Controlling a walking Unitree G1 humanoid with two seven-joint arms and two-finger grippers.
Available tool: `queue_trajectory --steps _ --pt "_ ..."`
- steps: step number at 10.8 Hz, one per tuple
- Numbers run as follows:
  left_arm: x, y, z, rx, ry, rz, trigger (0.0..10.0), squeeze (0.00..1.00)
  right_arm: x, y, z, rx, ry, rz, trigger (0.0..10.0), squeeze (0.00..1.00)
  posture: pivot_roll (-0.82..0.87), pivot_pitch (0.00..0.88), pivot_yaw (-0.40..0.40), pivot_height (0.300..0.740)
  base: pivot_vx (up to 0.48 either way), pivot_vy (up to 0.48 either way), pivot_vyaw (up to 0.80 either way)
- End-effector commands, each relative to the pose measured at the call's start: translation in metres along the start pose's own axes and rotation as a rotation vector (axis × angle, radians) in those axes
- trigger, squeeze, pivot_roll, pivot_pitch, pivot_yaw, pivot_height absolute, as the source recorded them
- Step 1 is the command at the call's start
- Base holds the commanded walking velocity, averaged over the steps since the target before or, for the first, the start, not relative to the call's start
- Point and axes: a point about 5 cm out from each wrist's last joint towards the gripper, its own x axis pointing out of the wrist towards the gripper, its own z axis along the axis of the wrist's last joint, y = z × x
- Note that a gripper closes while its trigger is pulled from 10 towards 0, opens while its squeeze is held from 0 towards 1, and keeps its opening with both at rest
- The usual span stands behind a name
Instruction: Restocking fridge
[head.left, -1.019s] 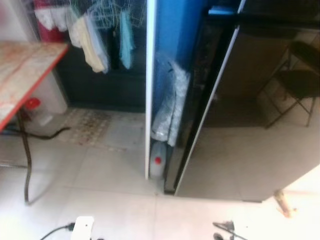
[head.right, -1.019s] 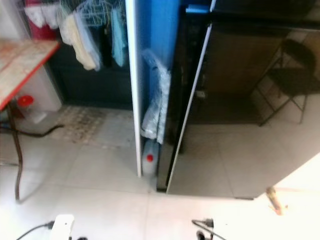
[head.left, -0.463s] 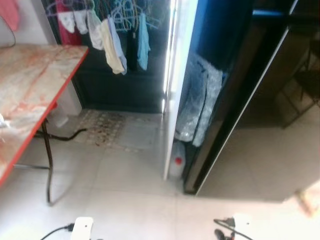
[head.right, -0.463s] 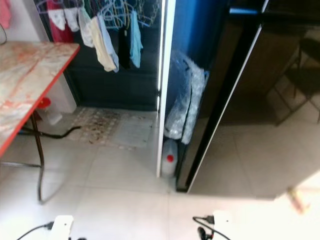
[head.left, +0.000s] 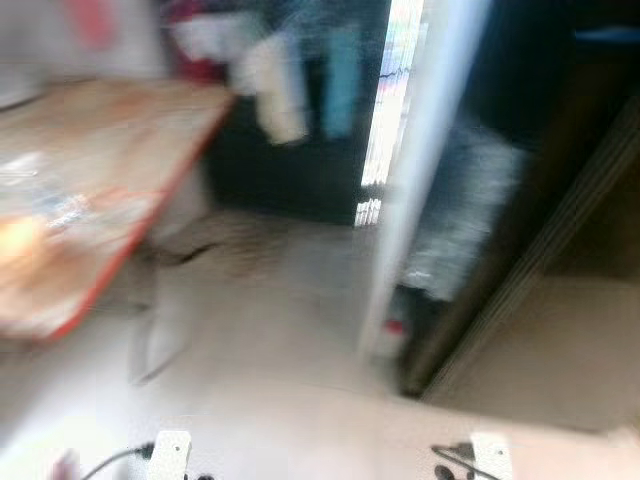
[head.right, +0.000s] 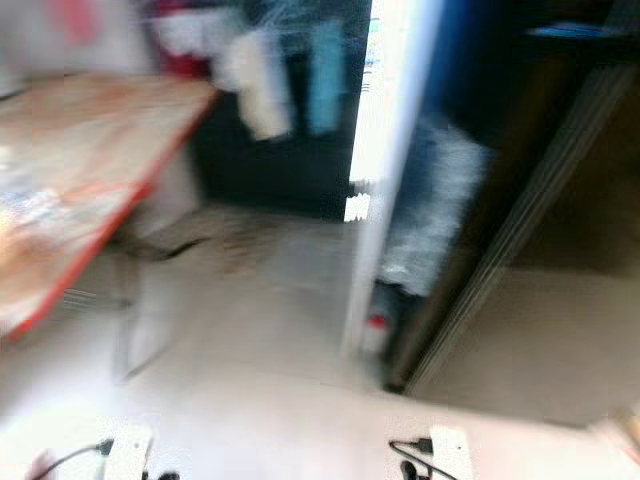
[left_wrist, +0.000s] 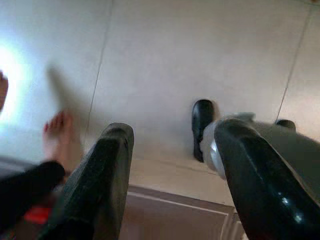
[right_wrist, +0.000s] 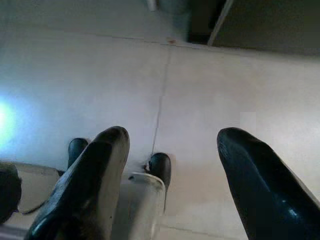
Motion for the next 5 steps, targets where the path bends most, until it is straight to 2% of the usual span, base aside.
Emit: queue_trajectory --steps 1,5 --pt "-0.0011 0.0014 -0.0048 0.004 0.017 0.003 10.0 0.00 0.0004 0.0018 0.0001 -0.001 0.000 0.008 10.0 0.00 0.03 0.040 -0.026 0.740 0.000 0.000 0.80" --pt "-0.0009 0.0016 -0.0044 0.005 0.020 0.006 10.0 0.00 0.0006 0.0019 0.0005 0.000 0.004 0.013 10.0 0.00 0.03 0.049 -0.027 0.740 0.000 0.000 0.80"
